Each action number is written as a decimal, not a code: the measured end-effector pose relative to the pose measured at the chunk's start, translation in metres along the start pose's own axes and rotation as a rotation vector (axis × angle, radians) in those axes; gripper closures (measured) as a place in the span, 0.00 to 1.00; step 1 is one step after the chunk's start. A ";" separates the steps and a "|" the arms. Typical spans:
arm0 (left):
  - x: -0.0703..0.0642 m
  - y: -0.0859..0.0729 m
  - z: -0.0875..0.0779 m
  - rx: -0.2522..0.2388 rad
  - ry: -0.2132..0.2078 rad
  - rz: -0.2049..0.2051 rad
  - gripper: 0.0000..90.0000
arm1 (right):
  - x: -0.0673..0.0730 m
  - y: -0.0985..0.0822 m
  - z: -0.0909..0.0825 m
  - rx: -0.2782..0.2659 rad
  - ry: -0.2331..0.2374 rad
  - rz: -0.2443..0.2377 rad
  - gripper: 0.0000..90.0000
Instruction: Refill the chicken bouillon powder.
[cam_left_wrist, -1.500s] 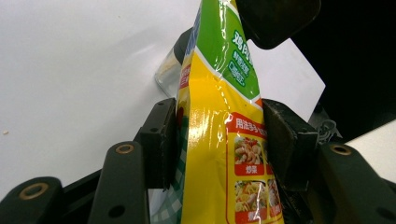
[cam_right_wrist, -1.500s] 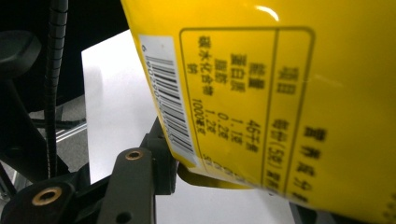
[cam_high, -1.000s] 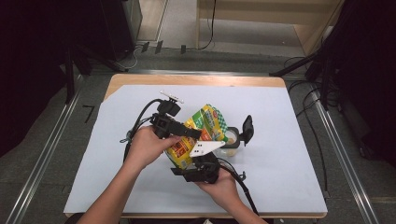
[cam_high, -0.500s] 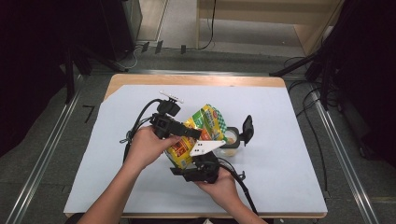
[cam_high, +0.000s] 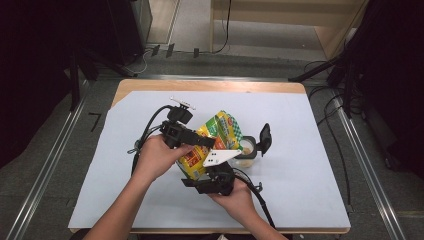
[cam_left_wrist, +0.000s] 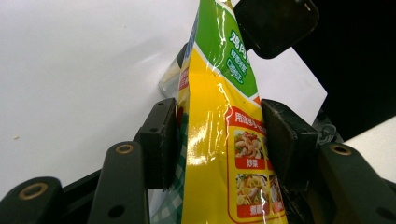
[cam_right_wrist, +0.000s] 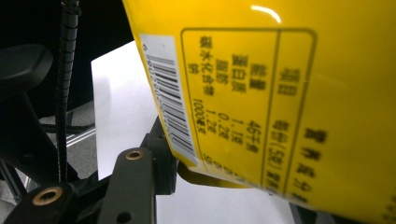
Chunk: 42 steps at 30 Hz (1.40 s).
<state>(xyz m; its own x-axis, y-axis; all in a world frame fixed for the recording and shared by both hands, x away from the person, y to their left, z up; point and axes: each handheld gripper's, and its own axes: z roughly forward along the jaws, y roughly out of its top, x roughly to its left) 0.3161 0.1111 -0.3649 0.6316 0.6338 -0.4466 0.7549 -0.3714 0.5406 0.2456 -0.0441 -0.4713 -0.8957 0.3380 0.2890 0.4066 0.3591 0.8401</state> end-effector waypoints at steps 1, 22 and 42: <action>0.000 0.000 0.000 0.000 0.000 0.000 0.55 | 0.000 0.000 0.000 0.000 0.000 0.000 0.64; 0.001 0.005 0.002 0.004 0.021 0.008 0.55 | -0.007 0.002 0.000 -0.009 0.027 0.020 0.64; 0.001 0.007 0.004 0.007 0.022 0.000 0.55 | -0.009 0.003 0.000 -0.011 0.033 0.030 0.64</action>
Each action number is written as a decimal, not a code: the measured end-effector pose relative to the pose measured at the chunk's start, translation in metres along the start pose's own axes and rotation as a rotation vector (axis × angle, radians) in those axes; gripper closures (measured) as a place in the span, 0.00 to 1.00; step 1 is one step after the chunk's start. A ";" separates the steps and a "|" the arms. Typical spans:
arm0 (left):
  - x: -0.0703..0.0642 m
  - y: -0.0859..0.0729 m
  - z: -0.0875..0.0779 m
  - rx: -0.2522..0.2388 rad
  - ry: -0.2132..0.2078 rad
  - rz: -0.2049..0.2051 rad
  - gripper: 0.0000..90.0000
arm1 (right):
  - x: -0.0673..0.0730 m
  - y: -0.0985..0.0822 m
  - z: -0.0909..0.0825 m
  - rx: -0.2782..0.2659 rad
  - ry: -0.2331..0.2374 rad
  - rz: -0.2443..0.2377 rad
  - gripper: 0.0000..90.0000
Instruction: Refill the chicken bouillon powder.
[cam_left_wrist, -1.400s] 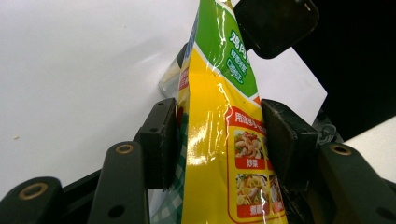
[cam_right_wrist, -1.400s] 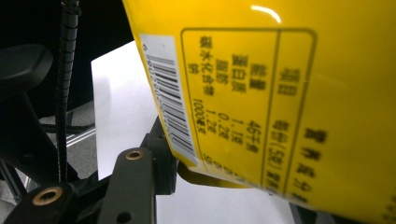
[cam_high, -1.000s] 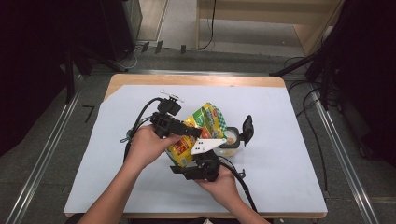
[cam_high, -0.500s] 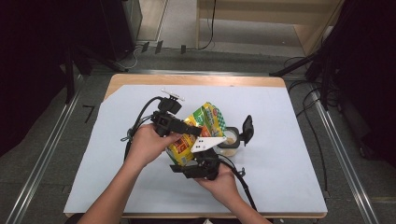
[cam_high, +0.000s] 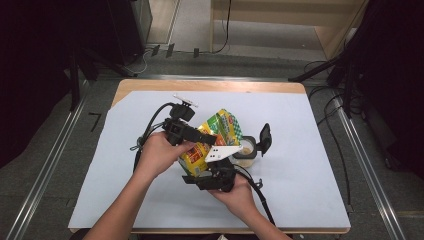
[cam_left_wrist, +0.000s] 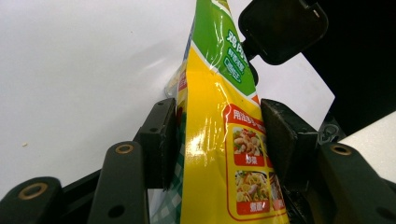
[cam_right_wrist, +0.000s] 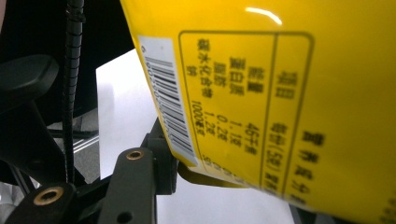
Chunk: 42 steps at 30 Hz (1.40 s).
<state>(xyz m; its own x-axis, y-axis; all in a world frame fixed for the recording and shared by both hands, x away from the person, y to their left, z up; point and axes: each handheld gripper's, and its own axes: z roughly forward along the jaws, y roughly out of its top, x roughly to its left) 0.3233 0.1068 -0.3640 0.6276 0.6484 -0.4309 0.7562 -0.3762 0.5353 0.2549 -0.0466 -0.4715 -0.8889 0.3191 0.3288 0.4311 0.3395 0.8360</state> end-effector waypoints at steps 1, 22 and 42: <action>0.000 0.000 0.000 0.001 0.000 0.000 0.55 | 0.000 0.000 0.000 0.002 0.000 0.000 0.64; 0.001 0.000 0.000 0.000 -0.005 -0.001 0.55 | 0.000 0.000 0.000 0.003 -0.004 0.000 0.64; 0.000 0.001 0.000 -0.003 -0.007 0.000 0.55 | 0.000 0.001 -0.002 -0.001 -0.004 0.006 0.64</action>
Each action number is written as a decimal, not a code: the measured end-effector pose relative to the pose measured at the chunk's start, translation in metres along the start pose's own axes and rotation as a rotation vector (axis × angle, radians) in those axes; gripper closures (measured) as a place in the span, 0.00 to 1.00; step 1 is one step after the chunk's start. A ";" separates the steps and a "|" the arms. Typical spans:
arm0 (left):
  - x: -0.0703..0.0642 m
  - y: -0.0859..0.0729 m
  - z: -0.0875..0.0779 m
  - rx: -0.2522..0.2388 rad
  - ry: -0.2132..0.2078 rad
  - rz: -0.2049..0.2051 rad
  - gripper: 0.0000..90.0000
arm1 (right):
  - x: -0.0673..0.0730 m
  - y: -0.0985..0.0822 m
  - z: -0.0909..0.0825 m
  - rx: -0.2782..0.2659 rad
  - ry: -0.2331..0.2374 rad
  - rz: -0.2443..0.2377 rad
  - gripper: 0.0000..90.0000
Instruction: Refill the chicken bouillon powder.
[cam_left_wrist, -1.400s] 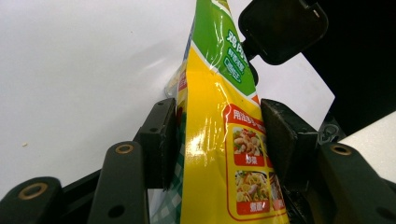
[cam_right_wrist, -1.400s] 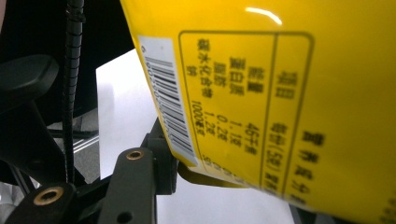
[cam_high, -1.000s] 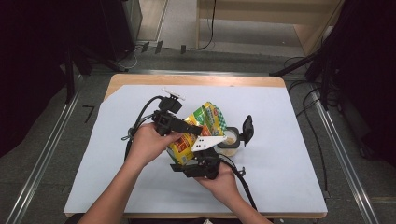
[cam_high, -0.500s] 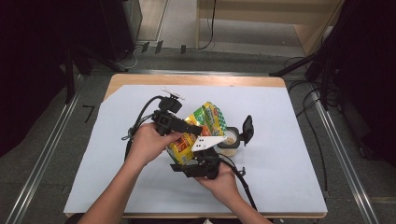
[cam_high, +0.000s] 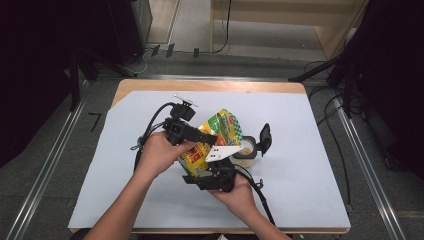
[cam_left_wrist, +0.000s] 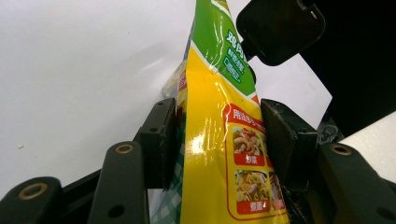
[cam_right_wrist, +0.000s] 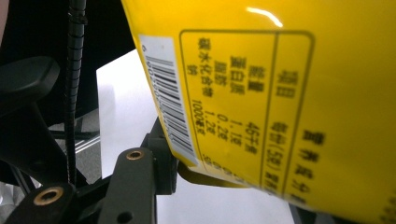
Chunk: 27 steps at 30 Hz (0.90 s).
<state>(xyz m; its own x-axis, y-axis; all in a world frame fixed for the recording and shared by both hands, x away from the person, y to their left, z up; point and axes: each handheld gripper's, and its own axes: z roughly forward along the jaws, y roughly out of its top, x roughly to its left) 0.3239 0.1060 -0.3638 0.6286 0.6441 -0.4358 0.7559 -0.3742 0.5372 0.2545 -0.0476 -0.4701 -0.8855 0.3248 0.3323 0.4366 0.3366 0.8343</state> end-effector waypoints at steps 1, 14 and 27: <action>0.000 0.000 0.000 0.000 0.000 0.002 0.55 | 0.000 0.000 0.000 0.001 0.001 0.000 0.64; -0.001 0.000 -0.001 -0.001 0.003 0.003 0.55 | 0.000 0.001 0.000 0.000 0.002 -0.003 0.64; -0.002 0.000 -0.001 -0.002 0.004 0.004 0.55 | 0.001 0.001 0.000 -0.001 0.000 -0.003 0.64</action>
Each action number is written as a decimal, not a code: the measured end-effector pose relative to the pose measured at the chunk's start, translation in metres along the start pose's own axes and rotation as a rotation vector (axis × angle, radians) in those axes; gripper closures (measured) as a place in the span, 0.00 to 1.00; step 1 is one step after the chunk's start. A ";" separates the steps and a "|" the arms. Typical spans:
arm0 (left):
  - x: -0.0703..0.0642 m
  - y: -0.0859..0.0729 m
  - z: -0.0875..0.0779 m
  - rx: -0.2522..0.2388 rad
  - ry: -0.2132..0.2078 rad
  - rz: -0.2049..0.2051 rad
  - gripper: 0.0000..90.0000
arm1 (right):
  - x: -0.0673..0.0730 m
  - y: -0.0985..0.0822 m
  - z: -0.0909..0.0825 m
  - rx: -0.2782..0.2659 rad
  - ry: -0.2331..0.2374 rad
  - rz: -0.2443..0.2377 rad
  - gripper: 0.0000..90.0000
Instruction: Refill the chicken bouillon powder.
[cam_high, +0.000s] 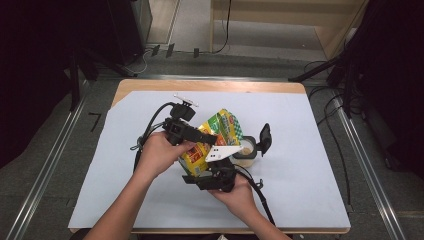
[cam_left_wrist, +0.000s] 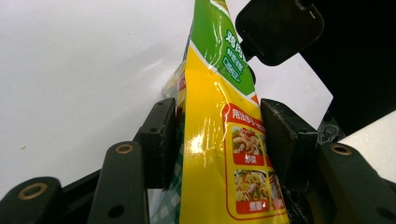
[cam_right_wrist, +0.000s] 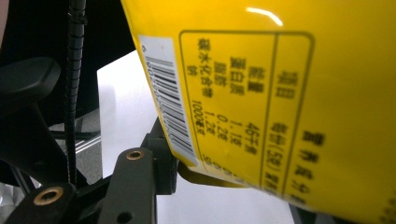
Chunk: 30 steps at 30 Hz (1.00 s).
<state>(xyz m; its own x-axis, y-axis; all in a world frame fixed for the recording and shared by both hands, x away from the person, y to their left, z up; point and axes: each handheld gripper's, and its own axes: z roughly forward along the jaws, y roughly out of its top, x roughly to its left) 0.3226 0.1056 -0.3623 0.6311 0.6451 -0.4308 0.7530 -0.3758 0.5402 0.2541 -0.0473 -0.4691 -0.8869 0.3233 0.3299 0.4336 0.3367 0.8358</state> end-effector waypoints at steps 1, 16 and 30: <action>0.000 0.000 0.000 0.000 0.000 0.000 0.55 | 0.000 0.000 0.000 -0.002 -0.002 -0.003 0.64; 0.000 -0.001 -0.001 -0.004 0.004 0.000 0.55 | 0.000 0.001 0.001 0.002 0.004 -0.001 0.64; 0.002 -0.003 -0.005 -0.011 0.010 -0.008 0.55 | 0.001 0.003 0.003 0.009 0.012 -0.006 0.64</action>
<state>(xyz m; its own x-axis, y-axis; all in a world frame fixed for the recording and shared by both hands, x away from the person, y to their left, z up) 0.3206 0.1111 -0.3616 0.6234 0.6546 -0.4277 0.7556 -0.3638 0.5447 0.2550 -0.0434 -0.4677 -0.8912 0.3105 0.3307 0.4300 0.3462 0.8338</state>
